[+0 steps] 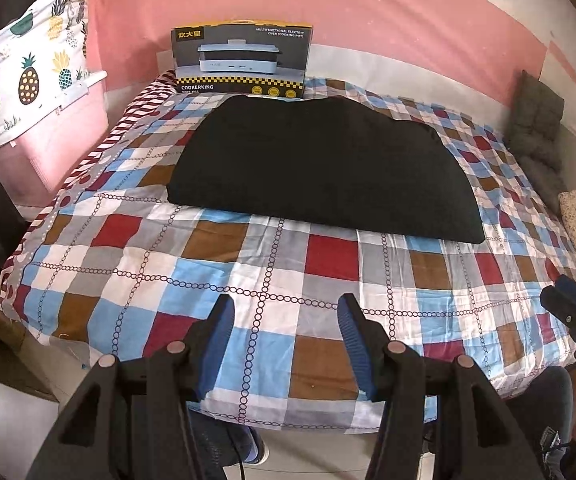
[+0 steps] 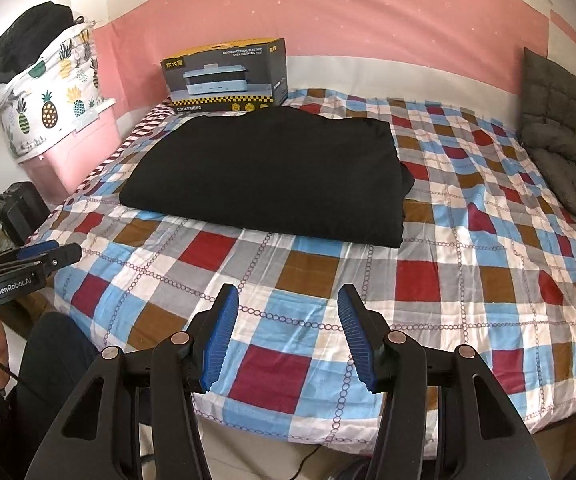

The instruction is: Fold large clothes

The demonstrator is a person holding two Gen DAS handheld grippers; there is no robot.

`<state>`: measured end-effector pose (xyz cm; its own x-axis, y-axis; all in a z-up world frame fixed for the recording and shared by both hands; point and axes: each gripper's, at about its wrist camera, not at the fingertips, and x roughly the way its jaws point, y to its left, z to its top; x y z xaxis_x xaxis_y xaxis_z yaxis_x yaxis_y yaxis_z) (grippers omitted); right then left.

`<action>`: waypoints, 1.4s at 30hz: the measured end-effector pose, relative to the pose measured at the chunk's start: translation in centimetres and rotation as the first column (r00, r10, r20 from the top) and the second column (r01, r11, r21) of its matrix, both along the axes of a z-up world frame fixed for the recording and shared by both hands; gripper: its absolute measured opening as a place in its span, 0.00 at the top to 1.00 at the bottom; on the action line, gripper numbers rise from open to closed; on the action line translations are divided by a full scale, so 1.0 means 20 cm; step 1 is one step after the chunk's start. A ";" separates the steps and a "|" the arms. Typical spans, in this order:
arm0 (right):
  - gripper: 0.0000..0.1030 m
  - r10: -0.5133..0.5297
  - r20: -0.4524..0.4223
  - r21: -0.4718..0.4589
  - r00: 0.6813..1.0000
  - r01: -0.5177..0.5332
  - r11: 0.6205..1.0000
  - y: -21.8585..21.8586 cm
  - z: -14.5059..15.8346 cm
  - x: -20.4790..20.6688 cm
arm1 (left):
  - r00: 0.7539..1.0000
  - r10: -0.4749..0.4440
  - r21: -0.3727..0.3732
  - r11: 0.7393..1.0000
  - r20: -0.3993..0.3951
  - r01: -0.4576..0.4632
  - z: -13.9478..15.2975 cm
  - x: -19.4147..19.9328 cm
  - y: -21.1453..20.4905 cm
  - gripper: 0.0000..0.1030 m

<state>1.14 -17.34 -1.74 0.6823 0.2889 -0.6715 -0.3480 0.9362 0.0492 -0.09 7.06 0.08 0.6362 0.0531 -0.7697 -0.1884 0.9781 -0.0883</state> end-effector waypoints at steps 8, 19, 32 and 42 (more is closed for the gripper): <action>0.49 0.001 -0.017 -0.001 1.000 -0.001 1.000 0.00 -0.02 0.01 | 1.000 0.000 -0.001 1.000 -0.002 0.000 -0.01 0.01 0.00 0.46; 0.49 0.000 -0.019 -0.001 1.000 0.000 1.000 0.00 -0.03 0.02 | 1.000 -0.005 -0.008 1.000 0.004 0.005 0.00 0.00 0.00 0.46; 0.49 0.001 -0.019 -0.002 1.000 -0.001 1.000 -0.01 -0.03 0.02 | 1.000 -0.005 -0.008 1.000 0.005 0.005 0.00 0.00 -0.01 0.46; 0.49 0.000 -0.020 -0.001 1.000 0.000 1.000 0.00 -0.03 0.01 | 1.000 -0.008 -0.010 1.000 0.006 0.008 0.00 0.00 -0.01 0.46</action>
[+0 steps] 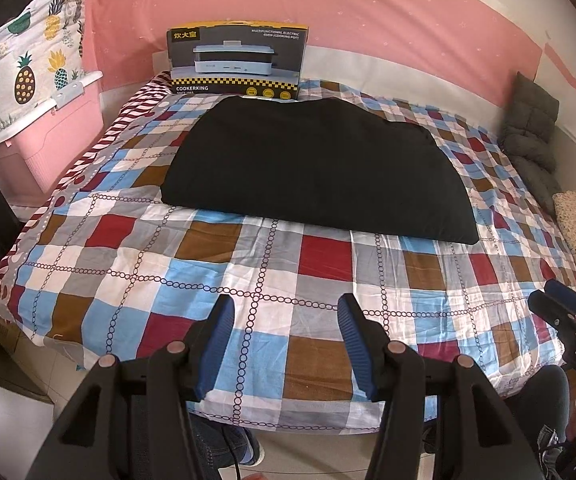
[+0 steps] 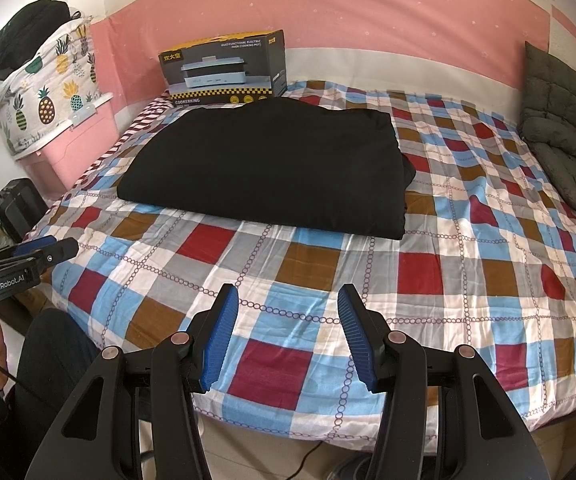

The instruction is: Fold large clothes

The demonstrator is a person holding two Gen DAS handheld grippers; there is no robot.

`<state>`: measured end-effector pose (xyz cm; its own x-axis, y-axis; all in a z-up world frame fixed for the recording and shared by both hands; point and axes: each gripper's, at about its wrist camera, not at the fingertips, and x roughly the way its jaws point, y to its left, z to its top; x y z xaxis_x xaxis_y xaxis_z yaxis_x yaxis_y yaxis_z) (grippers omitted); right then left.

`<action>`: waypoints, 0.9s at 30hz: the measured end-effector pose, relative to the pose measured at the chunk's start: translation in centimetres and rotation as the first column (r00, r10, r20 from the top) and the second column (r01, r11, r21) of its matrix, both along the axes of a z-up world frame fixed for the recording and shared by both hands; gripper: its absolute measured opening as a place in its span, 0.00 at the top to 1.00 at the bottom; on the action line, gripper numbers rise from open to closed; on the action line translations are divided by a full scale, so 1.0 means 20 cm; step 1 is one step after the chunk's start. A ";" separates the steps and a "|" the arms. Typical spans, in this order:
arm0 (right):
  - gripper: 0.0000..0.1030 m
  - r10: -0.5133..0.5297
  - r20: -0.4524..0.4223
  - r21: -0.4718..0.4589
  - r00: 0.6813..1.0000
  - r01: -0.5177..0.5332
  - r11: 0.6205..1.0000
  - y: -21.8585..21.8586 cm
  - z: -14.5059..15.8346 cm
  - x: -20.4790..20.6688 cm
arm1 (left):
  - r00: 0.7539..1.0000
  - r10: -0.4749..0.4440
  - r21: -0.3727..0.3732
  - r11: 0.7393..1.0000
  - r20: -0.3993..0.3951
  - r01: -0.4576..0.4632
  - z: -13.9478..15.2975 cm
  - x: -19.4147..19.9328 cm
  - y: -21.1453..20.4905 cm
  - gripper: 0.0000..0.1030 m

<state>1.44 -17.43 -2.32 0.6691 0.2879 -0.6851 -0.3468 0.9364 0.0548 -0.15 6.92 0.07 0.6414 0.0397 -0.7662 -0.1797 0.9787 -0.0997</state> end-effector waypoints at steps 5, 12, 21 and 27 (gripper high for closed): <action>0.49 0.001 -0.001 0.000 1.000 -0.001 1.000 0.00 0.00 0.00 | 1.000 -0.007 0.001 1.000 -0.001 0.007 0.01 0.01 -0.02 0.46; 0.49 0.001 -0.001 0.000 1.000 -0.001 1.000 0.00 0.00 0.00 | 1.000 -0.009 -0.006 1.000 0.000 0.009 0.02 0.02 -0.03 0.46; 0.49 0.000 -0.003 -0.001 1.000 0.000 1.000 0.00 0.00 0.00 | 1.000 -0.020 -0.003 1.000 0.012 0.020 0.02 0.01 -0.04 0.46; 0.49 -0.002 -0.007 0.008 1.000 0.002 1.000 -0.01 -0.01 0.00 | 1.000 -0.017 -0.004 1.000 0.018 0.017 0.02 0.00 -0.04 0.46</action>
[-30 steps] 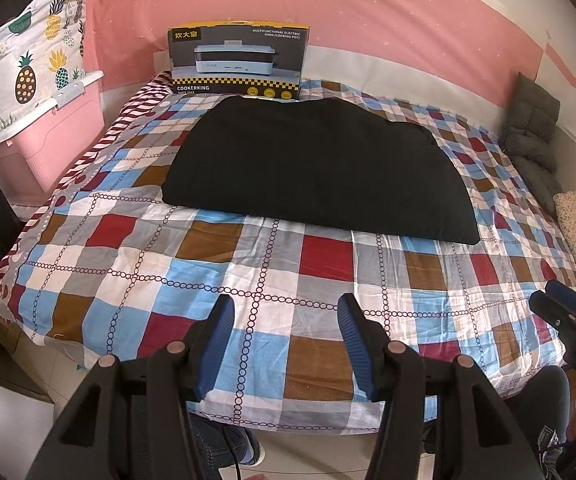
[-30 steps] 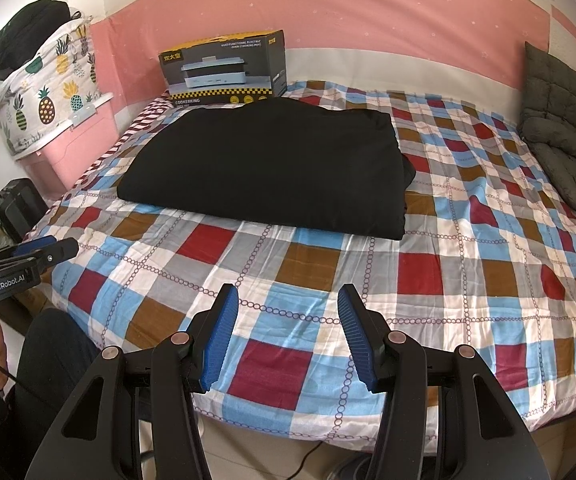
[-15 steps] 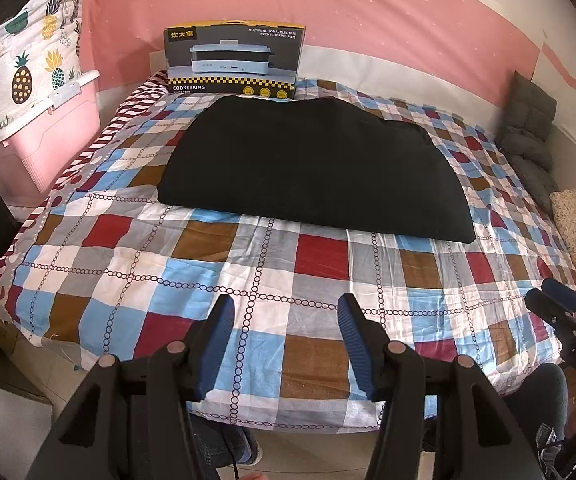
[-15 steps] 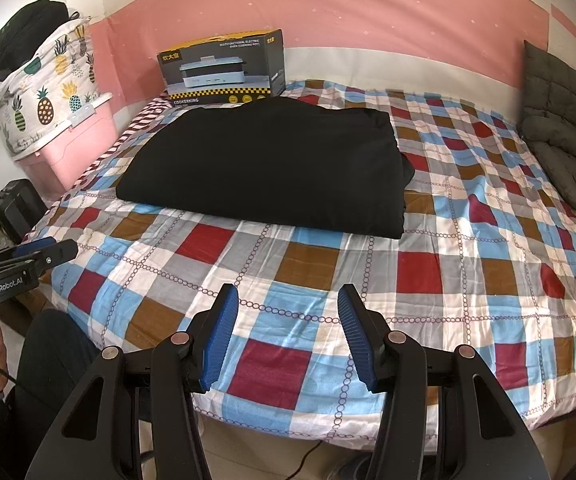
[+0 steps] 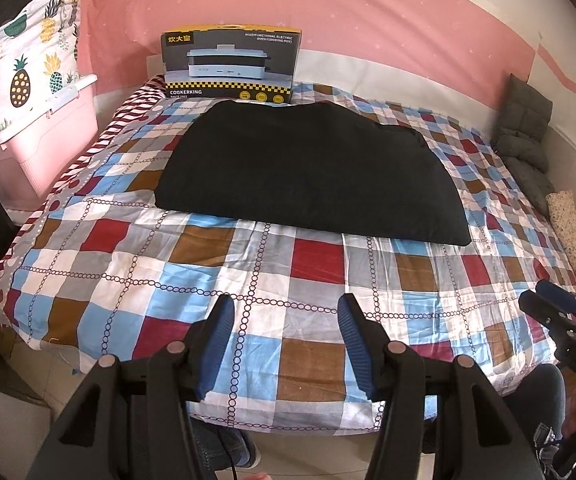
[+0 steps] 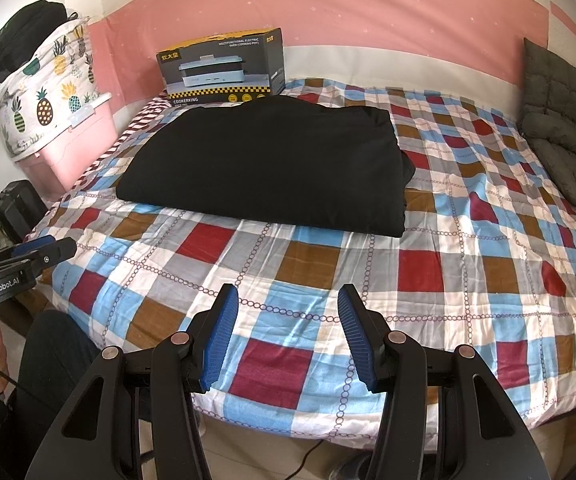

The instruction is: Fold large clothes

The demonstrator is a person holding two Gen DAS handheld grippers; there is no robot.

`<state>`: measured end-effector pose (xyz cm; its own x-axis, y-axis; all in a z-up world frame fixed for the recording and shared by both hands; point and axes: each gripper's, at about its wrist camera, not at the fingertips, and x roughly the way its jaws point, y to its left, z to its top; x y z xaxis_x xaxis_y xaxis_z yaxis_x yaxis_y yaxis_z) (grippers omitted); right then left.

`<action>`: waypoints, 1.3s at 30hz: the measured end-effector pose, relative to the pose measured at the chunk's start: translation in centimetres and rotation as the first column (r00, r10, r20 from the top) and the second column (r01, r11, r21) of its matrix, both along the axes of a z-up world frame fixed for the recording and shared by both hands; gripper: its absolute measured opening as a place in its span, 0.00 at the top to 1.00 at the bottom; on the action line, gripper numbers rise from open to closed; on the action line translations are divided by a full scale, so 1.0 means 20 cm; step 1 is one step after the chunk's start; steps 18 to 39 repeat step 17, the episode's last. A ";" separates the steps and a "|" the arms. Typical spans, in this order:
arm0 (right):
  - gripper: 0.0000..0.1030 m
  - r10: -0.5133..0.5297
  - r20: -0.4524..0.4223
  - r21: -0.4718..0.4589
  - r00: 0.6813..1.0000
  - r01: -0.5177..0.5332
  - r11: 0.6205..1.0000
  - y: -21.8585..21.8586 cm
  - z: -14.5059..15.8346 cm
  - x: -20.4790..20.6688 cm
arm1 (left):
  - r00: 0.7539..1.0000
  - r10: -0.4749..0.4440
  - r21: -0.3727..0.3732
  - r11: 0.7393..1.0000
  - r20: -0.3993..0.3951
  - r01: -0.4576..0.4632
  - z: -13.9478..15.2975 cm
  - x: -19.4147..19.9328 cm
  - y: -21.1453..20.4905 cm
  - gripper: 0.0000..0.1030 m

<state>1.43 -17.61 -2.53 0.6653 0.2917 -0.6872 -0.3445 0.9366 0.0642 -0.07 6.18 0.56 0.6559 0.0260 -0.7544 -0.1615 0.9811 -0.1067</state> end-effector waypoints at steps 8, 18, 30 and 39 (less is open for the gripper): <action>0.49 0.000 -0.003 0.001 1.000 0.000 1.000 -0.01 -0.01 0.00 | 1.000 0.017 -0.015 1.000 -0.007 -0.017 -0.01 0.00 0.02 0.46; 0.49 -0.001 -0.006 0.002 1.000 0.001 1.000 -0.02 -0.02 -0.01 | 1.000 0.027 -0.008 1.000 -0.011 -0.027 -0.03 0.00 0.03 0.46; 0.49 -0.001 -0.006 0.002 1.000 0.001 1.000 -0.02 -0.02 -0.01 | 1.000 0.027 -0.008 1.000 -0.011 -0.027 -0.03 0.00 0.03 0.46; 0.49 -0.001 -0.006 0.002 1.000 0.001 1.000 -0.02 -0.02 -0.01 | 1.000 0.027 -0.008 1.000 -0.011 -0.027 -0.03 0.00 0.03 0.46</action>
